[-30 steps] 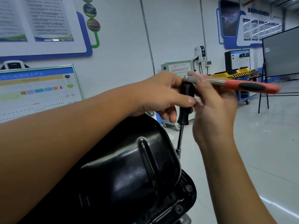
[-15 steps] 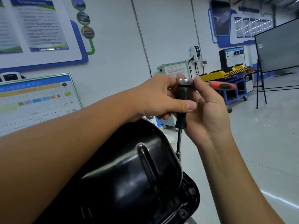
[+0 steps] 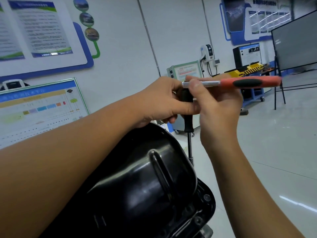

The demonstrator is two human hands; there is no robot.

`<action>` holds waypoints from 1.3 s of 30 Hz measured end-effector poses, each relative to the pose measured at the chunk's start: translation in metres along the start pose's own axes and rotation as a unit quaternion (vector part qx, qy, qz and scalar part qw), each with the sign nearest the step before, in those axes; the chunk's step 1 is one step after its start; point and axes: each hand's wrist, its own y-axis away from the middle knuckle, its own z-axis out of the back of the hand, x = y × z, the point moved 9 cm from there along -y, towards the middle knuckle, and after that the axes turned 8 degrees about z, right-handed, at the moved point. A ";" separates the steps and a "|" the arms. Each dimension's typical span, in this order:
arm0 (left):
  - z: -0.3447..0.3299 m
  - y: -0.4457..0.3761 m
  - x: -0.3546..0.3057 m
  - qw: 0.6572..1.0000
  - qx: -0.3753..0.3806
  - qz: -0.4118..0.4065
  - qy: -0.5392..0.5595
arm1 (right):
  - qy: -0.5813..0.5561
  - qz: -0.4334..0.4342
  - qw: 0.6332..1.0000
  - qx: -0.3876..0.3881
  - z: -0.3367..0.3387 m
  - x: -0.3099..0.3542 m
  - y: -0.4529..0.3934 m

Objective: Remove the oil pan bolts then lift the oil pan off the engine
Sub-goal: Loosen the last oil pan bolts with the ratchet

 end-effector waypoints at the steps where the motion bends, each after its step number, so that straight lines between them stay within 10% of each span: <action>1: 0.000 -0.001 0.000 1.000 -0.005 -0.002 0.004 | 0.075 0.078 0.994 0.031 -0.004 0.015 0.001; 4: -0.009 0.002 -0.005 0.998 0.055 -0.006 0.034 | 0.066 0.077 0.994 0.034 -0.005 0.018 0.005; 9: -0.008 0.008 -0.002 0.991 0.106 0.023 0.078 | -0.168 -0.320 0.932 -0.015 -0.013 -0.039 0.024; 15: 0.009 0.006 0.005 0.999 -0.005 0.045 0.013 | 0.191 -0.037 0.976 0.096 -0.020 0.024 -0.003; 20: 0.008 0.015 0.007 0.995 0.048 0.066 0.053 | -0.019 -0.342 0.938 0.046 -0.027 -0.017 0.014; 23: 0.011 0.016 0.007 0.996 0.044 0.064 0.043 | 0.157 -0.143 0.973 0.092 -0.021 0.012 -0.007; 26: 0.016 0.014 0.006 0.997 -0.012 0.070 0.005 | 0.380 0.092 0.899 0.195 -0.044 0.039 -0.013; 29: 0.016 0.013 0.004 0.998 -0.004 0.066 0.021 | 0.123 -0.150 0.976 0.097 -0.039 0.010 -0.008; 32: 0.007 0.019 0.006 0.992 0.081 0.064 0.071 | -0.052 -0.368 0.928 0.023 -0.032 -0.020 0.016; 36: 0.013 0.018 0.008 0.995 0.046 0.078 0.035 | 0.143 -0.128 0.978 0.083 -0.026 0.011 -0.003; 39: 0.017 0.015 0.010 0.996 0.006 0.088 -0.002 | 0.440 0.145 0.863 0.202 -0.053 0.045 -0.006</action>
